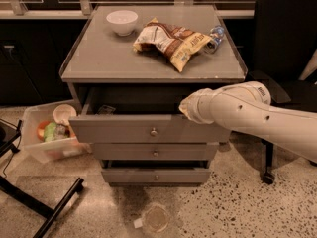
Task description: Open top drawer
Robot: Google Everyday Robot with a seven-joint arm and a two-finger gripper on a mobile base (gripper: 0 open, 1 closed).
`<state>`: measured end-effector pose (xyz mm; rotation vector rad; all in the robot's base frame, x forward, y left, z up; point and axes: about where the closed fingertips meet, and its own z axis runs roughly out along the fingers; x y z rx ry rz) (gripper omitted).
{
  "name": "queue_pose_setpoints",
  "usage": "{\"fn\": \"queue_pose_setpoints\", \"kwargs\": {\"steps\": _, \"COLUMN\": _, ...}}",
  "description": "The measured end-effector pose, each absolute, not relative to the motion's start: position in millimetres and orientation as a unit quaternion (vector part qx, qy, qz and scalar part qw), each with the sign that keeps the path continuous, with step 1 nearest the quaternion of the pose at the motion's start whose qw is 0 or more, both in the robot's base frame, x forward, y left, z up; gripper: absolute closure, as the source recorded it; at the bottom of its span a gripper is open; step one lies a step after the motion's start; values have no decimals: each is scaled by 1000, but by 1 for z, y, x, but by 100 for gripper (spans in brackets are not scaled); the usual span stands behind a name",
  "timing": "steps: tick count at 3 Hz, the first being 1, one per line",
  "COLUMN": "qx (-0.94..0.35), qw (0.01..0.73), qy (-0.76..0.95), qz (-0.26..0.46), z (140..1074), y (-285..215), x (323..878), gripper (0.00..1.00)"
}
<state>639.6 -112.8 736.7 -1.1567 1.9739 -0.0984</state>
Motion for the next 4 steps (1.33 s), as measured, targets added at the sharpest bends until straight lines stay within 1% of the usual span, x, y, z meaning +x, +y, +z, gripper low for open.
{"fn": "queue_pose_setpoints", "kwargs": {"steps": 1, "qx": -448, "qw": 421, "qy": 788, "qz": -29, "z": 729, "y": -117, "x": 652, "gripper": 100}}
{"fn": "queue_pose_setpoints", "kwargs": {"steps": 2, "qx": -427, "qw": 435, "qy": 793, "qz": -10, "z": 712, "y": -131, "x": 683, "gripper": 100}}
{"fn": "queue_pose_setpoints", "kwargs": {"steps": 3, "qx": -421, "qw": 434, "qy": 796, "qz": 16, "z": 692, "y": -149, "x": 709, "gripper": 100}}
{"fn": "queue_pose_setpoints", "kwargs": {"steps": 4, "qx": -446, "qw": 417, "qy": 791, "qz": 33, "z": 686, "y": -169, "x": 718, "gripper": 100}}
